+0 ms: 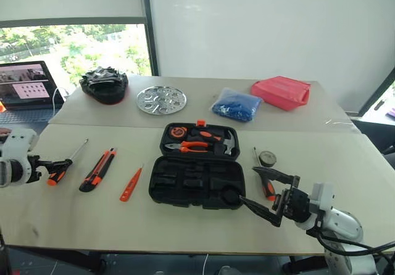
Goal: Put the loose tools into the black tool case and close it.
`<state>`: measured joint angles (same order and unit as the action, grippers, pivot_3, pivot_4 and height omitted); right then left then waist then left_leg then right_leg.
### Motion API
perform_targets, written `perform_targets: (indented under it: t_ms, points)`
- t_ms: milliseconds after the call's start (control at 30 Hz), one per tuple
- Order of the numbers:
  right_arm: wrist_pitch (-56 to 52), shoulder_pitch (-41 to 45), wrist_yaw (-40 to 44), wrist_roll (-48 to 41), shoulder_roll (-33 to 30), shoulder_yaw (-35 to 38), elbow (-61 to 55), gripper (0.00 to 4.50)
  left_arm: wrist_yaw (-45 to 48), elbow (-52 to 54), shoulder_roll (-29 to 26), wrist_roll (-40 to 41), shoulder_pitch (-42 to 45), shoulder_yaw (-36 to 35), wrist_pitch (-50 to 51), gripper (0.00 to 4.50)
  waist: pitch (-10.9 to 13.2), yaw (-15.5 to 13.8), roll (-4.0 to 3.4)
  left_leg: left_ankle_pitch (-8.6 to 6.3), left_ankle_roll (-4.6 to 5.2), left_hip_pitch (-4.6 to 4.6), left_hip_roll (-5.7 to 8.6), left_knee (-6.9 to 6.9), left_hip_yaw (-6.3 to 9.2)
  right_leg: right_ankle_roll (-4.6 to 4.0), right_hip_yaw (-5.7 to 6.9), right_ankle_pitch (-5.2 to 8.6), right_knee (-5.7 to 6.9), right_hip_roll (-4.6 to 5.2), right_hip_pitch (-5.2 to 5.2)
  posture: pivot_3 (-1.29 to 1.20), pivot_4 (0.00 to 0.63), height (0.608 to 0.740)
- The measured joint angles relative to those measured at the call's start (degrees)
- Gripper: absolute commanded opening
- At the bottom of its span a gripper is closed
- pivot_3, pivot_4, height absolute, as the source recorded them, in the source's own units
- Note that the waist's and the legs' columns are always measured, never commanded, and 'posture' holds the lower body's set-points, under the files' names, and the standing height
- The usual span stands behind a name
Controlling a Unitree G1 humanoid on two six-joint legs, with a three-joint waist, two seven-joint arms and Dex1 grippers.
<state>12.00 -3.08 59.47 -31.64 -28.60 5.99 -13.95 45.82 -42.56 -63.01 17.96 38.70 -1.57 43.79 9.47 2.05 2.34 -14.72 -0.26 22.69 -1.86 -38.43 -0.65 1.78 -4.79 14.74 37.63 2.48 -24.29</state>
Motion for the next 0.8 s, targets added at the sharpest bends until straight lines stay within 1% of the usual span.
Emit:
perform_targets:
  t_ms: [33,133,167,200,233,267,367,400,467,600,667,700,733,800]
  points:
    - [0.0,0.0,0.0,0.0,0.0,0.0,0.0,4.45,0.6,-1.6,0.5,-0.9,1.1,0.7,-0.5,4.50,0.0,0.0,0.00,0.00,0.00,0.03,-0.01,-0.06,0.01,0.00,0.02,0.00,-0.02,0.00,0.00,0.00,0.150,0.740]
    - [0.0,-0.9,-0.4,0.1,-0.1,0.5,-0.3,4.50,1.9,-7.0,2.5,-3.5,4.6,1.7,-2.9,3.76,0.0,0.0,0.00,0.00,0.00,0.17,-0.03,-0.38,0.08,0.01,0.09,0.01,0.03,-0.01,0.02,0.00,0.150,0.740]
    - [0.0,-1.6,-0.6,0.1,-0.1,0.8,-0.6,4.50,2.3,-9.5,3.3,-4.6,6.1,1.9,-4.0,3.36,0.0,-0.1,0.01,0.00,0.00,0.16,-0.01,-0.46,0.09,0.02,0.09,0.01,0.07,0.00,0.05,0.00,0.150,0.740]
    - [0.0,-1.9,-0.7,0.1,-0.2,0.9,-0.8,4.50,2.4,-10.6,3.5,-5.1,6.5,1.9,-4.6,3.08,0.0,-0.1,0.01,0.00,0.00,0.15,-0.01,-0.51,0.10,0.02,0.10,0.01,0.09,0.00,0.07,0.00,0.150,0.740]
    - [0.0,-2.3,-0.7,0.1,-0.2,1.1,-0.9,4.50,2.5,-12.3,4.0,-5.9,7.1,1.9,-5.2,2.62,0.0,0.0,0.01,0.01,0.00,0.15,-0.01,-0.53,0.10,0.03,0.09,0.01,0.13,0.00,0.08,0.00,0.150,0.740]
    - [0.0,-2.4,-0.8,0.2,-0.4,1.4,-0.9,4.50,2.5,-14.4,4.5,-7.0,7.9,2.0,-6.2,2.31,0.0,-0.1,0.01,0.01,-0.01,0.13,0.00,-0.57,0.10,0.03,0.09,0.01,0.18,0.00,0.08,0.00,0.150,0.740]
    - [0.1,-2.5,-0.9,0.6,-1.0,2.0,-1.1,4.50,3.2,-16.6,4.7,-8.8,8.8,2.1,-7.6,1.31,0.0,0.0,0.02,0.02,-0.02,0.10,0.01,-0.59,0.12,0.03,0.09,0.01,0.32,0.00,0.08,0.00,0.150,0.740]
    - [0.2,-2.5,-1.0,0.9,-1.0,2.2,-1.1,4.50,3.8,-17.3,4.7,-9.1,9.0,1.9,-8.4,0.89,0.0,0.0,0.03,0.03,-0.03,0.10,0.00,-0.59,0.14,0.03,0.10,0.01,0.34,-0.01,0.07,0.00,0.150,0.740]
    - [0.3,-2.6,-1.0,1.1,-1.0,2.3,-1.1,4.50,4.5,-18.5,4.7,-9.3,9.4,1.3,-8.9,0.86,0.0,0.0,0.02,0.03,-0.03,0.11,0.00,-0.59,0.15,0.03,0.11,0.01,0.35,-0.01,0.07,0.00,0.150,0.740]
    - [1.1,-3.6,-1.1,1.7,-1.0,3.2,-1.1,4.50,8.9,-19.4,4.6,-7.3,9.8,-3.5,-15.8,0.86,0.0,-0.2,0.05,0.03,-0.04,0.17,0.00,-0.62,0.18,0.03,0.14,0.01,0.34,0.00,0.05,0.00,0.150,0.740]
    - [1.4,-5.0,-1.3,1.8,-1.7,5.0,-1.1,4.50,17.9,-15.0,4.8,-4.7,9.6,-5.6,-23.0,0.86,0.0,-0.8,0.07,0.05,-0.07,0.23,0.00,-0.64,0.21,0.02,0.20,0.01,0.32,0.03,0.05,0.00,0.150,0.740]
    - [1.4,-5.3,-1.3,1.8,-2.0,5.8,-1.1,4.50,20.8,-12.5,5.1,-3.7,9.6,-6.0,-25.0,0.86,0.0,-1.1,0.07,0.05,-0.07,0.25,0.01,-0.67,0.22,0.02,0.21,0.01,0.31,0.05,0.06,0.00,0.150,0.740]
    - [1.5,-6.0,-1.4,1.7,-2.7,7.0,-1.3,4.50,26.0,-8.3,6.0,-2.2,10.0,-6.2,-27.9,0.86,0.0,-1.6,0.06,0.05,-0.08,0.22,0.05,-0.69,0.22,0.03,0.23,0.01,0.30,0.09,0.14,0.00,0.150,0.740]
    - [1.5,-7.4,-1.4,1.6,-3.5,8.9,-1.6,4.50,32.5,-2.4,8.4,-0.7,10.7,-5.5,-31.4,0.86,0.0,-2.3,0.05,0.05,-0.07,0.19,0.06,-0.72,0.22,0.03,0.24,0.01,0.27,0.09,0.20,0.00,0.150,0.740]
